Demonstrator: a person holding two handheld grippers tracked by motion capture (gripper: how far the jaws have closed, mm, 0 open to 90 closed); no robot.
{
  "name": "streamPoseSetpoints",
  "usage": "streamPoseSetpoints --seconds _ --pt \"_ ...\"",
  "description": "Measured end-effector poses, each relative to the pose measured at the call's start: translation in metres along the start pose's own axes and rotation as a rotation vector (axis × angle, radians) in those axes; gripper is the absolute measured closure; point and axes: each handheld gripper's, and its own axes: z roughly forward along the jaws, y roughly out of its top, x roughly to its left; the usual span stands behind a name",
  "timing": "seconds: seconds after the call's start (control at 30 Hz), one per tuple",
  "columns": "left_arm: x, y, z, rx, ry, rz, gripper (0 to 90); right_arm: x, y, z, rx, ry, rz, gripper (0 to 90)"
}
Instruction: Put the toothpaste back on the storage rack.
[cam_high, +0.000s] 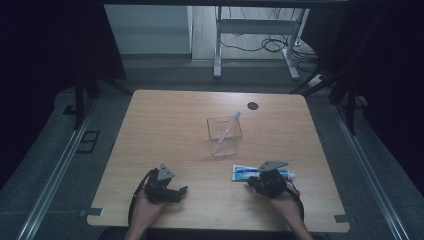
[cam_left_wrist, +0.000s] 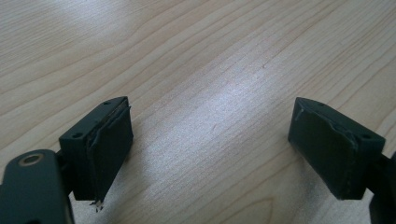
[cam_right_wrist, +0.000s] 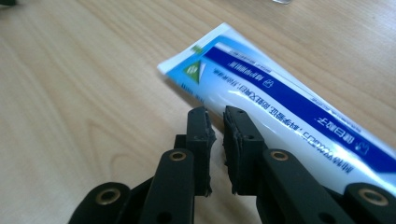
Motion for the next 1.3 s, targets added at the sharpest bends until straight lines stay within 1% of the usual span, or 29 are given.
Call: streamPoseSetpoints --seconds 0.3,0.37,0.43,0.5,0.57,0.7,0.8,0.93,1.0,1.1,1.2,1.3 --pt "0.0 0.0 0.0 0.0 0.0 0.0 13.9 -0.015 0.012 0.008 0.019 -0.035 0.023 79.9" --pt "0.0 0.0 0.0 0.0 0.0 0.0 13.9 -0.019 0.013 0.009 0.024 -0.035 0.03 79.8" --pt "0.0 0.0 0.0 0.0 0.0 0.0 13.9 -0.02 0.014 0.008 0.023 -0.021 0.029 79.1" --pt "0.0 0.0 0.0 -0.001 0.0 0.0 13.9 -0.019 0.015 0.004 0.016 0.002 0.031 77.6" --pt "0.0 0.0 0.0 -0.002 -0.001 -0.002 13.9 -0.02 0.017 -0.002 0.011 0.019 0.024 75.1" --pt "0.0 0.0 0.0 0.0 0.0 -0.001 13.9 -0.025 0.019 -0.015 0.026 0.039 0.012 69.6" --pt "0.0 0.0 0.0 -0.002 -0.001 -0.003 13.9 -0.033 0.018 -0.025 0.039 0.034 0.021 65.5" --pt "0.0 0.0 0.0 0.0 0.0 0.0 13.9 -0.046 0.017 -0.039 0.054 0.013 0.031 60.0" --pt "0.0 0.0 0.0 0.0 0.0 0.0 13.9 -0.051 0.016 -0.044 0.066 0.003 0.027 58.0" --pt "0.0 0.0 0.0 0.001 0.0 0.0 13.9 -0.057 0.015 -0.048 0.094 -0.012 0.02 55.1" --pt "0.0 0.0 0.0 0.003 0.0 0.0 13.9 -0.062 0.015 -0.048 0.126 -0.015 0.011 52.3" --pt "0.0 0.0 0.0 0.003 -0.001 0.0 13.9 -0.066 0.017 -0.047 0.153 -0.009 0.001 50.6"
